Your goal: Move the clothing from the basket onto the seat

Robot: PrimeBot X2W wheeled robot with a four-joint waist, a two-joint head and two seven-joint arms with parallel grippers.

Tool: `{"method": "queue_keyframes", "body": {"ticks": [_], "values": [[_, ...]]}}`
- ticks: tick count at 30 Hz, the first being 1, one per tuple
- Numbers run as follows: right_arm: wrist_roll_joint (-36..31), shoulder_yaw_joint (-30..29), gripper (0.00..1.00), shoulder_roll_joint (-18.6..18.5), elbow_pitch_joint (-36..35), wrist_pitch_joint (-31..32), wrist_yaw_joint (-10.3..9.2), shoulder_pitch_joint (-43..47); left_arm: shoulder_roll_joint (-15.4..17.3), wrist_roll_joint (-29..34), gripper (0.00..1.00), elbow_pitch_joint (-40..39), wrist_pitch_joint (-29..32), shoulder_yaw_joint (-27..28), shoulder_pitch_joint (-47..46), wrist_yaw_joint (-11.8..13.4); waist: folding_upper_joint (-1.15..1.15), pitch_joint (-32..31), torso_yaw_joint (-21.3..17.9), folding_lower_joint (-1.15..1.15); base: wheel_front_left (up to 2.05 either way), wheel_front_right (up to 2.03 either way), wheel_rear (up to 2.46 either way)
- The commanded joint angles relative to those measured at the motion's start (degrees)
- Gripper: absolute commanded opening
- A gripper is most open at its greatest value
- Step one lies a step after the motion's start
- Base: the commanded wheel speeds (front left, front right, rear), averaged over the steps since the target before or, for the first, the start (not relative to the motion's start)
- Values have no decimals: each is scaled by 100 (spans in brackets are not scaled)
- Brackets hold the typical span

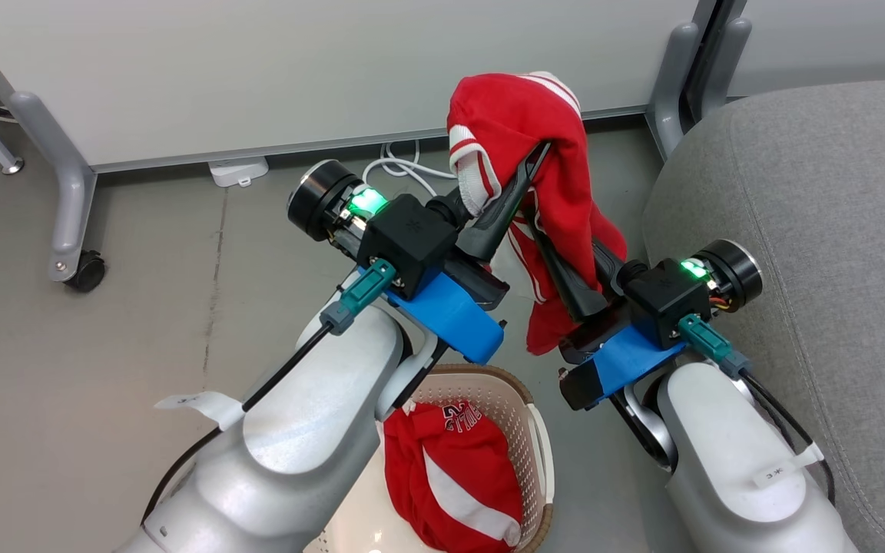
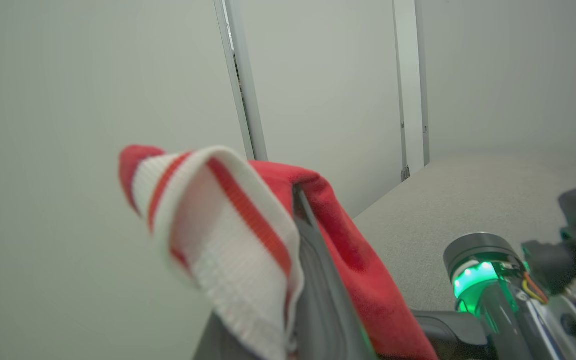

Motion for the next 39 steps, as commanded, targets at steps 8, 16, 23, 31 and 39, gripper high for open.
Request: {"method": "queue_keyframes", "body": {"ticks": [8, 16, 23, 31, 39], "values": [[193, -41, 0, 21, -216, -3, 3, -13, -5, 0, 0, 67, -30, 75, 9, -9, 0, 11, 8, -1, 0, 0, 0], [306, -608, 0, 19, -465, -3, 3, 27, -15, 75, 100, 127, -31, 86, 136, 67, 0, 3, 46, -1, 0, 0, 0], [146, -1247, 0, 19, -738, -3, 3, 48, 0, 126, 100, 90, -31, 116, 292, 54, 0, 130, -5, -1, 0, 0, 0], [-38, -1793, 0, 14, -1070, -3, 3, 153, 111, 249, 100, 52, -31, 61, 427, 22, 0, 355, -501, -1, 0, 0, 0], [6, -2152, 0, 16, -1332, -3, 3, 353, 161, 338, 100, 87, -30, -171, 427, -36, 0, 579, -1264, -1, 0, 0, 0]]}}
